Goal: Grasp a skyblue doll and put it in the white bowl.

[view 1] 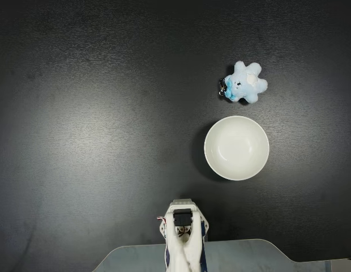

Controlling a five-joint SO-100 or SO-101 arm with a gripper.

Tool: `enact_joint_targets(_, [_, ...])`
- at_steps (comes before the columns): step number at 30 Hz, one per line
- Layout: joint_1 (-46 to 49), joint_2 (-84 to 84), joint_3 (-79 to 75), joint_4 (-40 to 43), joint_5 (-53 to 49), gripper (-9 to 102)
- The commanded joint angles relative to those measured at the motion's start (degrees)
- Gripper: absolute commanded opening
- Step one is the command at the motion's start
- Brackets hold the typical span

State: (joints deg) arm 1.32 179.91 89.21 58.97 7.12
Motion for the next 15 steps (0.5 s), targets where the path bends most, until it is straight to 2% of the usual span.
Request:
enact_joint_targets(1, [0.44, -20.3, -26.89, -0.97, 0.7, 0])
enact_joint_targets(7, [3.34, -40.87, -47.64, 1.32, -0.18, 0])
enact_joint_targets(15, [31.29, -63.72, -50.62, 2.99, -1.05, 0])
